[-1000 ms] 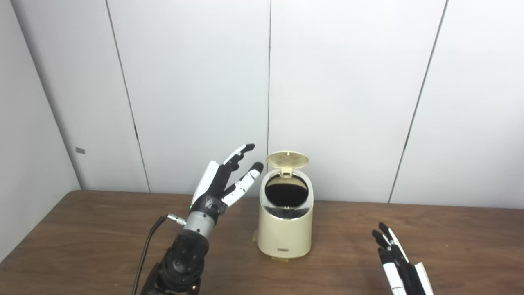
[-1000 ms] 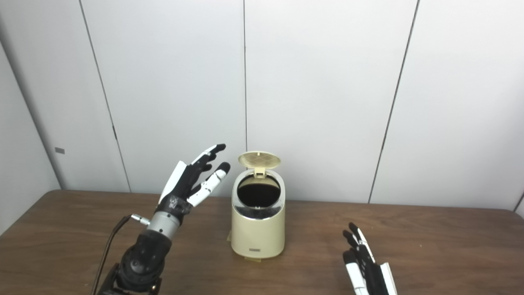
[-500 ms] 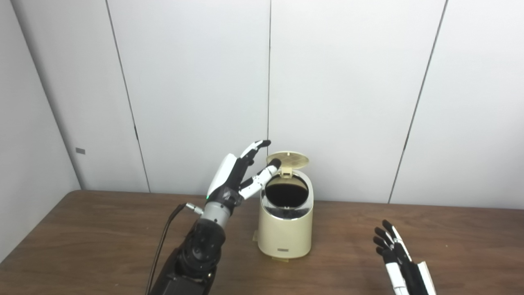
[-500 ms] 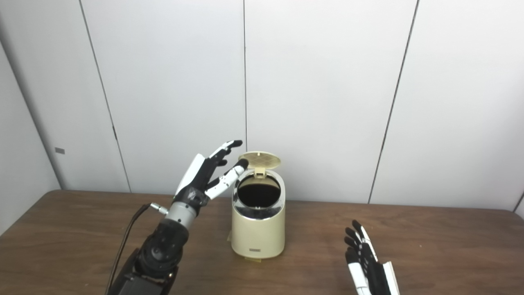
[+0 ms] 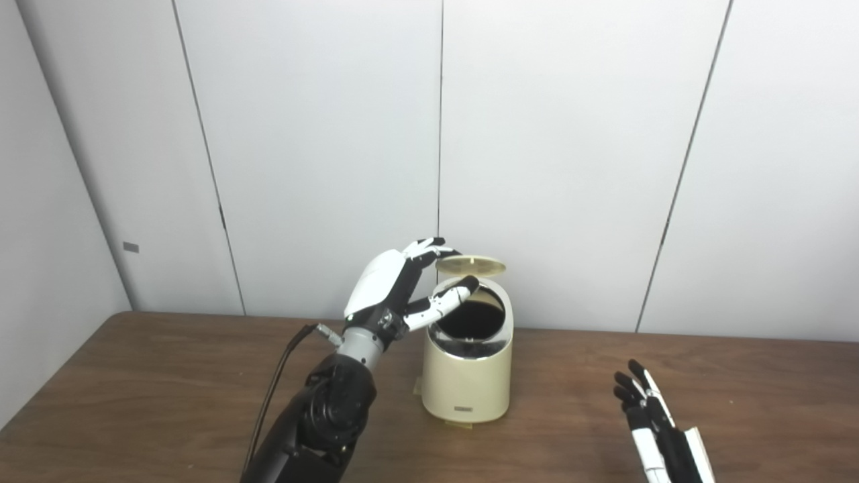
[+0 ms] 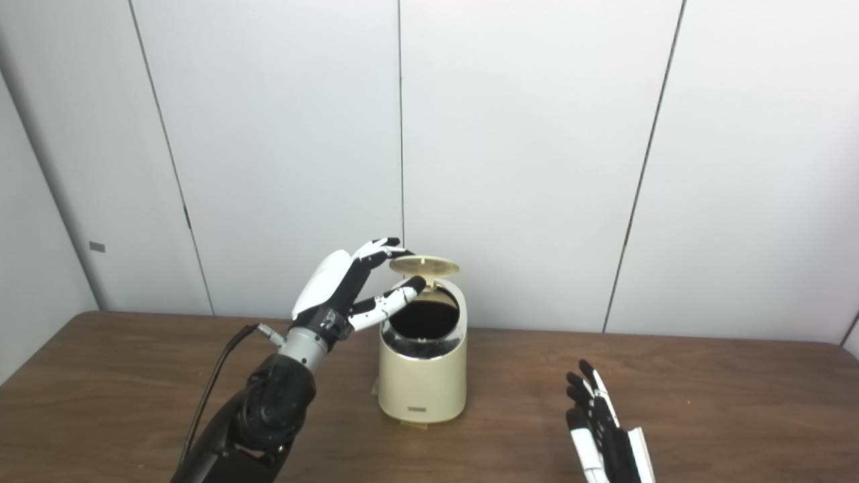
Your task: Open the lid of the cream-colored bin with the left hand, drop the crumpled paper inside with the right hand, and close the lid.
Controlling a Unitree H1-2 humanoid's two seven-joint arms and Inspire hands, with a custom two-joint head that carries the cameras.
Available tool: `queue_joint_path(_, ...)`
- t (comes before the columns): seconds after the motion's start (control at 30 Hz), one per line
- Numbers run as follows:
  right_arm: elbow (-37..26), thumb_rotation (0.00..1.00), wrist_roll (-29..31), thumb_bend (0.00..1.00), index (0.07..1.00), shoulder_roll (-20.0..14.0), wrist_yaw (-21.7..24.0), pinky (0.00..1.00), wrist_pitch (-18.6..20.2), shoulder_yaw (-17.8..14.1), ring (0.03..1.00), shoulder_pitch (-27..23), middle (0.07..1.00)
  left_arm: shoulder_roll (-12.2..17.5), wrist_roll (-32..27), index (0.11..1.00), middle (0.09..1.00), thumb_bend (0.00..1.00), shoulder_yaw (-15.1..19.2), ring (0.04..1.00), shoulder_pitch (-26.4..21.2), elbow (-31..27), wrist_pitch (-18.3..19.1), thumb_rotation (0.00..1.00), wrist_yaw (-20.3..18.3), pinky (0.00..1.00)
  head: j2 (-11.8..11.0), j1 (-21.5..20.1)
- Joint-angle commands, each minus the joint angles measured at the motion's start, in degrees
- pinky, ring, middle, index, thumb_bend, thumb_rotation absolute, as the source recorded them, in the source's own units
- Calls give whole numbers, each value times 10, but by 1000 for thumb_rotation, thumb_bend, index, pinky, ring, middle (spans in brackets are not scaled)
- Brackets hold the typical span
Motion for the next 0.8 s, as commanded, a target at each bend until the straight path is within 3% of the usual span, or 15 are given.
queue_joint_path(0.0, 36, 1000, -20, 571, 949, -1, -20, 864, -11, -2, 876, -2, 884, 10, 19, 712, 933, 593, 1, 969, -26, -29, 5, 765, -5, 867, 4, -2)
queue_joint_path(0.2, 34, 1000, -34, 564, 937, 6, -40, 888, 0, 2, 878, -3, 867, 14, 32, 661, 922, 615, -1, 967, -20, -67, 16, 830, -20, 869, 18, -4)
queue_joint_path(0.33, 22, 972, 14, 530, 914, 28, -39, 828, 10, -14, 853, -5, 837, 18, 54, 641, 905, 607, -6, 957, -19, -90, 22, 789, -34, 859, 26, -8)
queue_joint_path(0.5, 10, 996, 8, 502, 908, 35, -51, 817, 19, -22, 851, -12, 819, 21, 82, 623, 886, 629, -18, 938, -19, -92, 11, 798, -34, 837, 34, -9)
queue_joint_path(0.77, 13, 906, 12, 606, 841, 47, -77, 778, -7, -33, 802, -18, 763, 28, 118, 601, 835, 651, -43, 870, -22, -65, 9, 815, -48, 772, 43, -11)
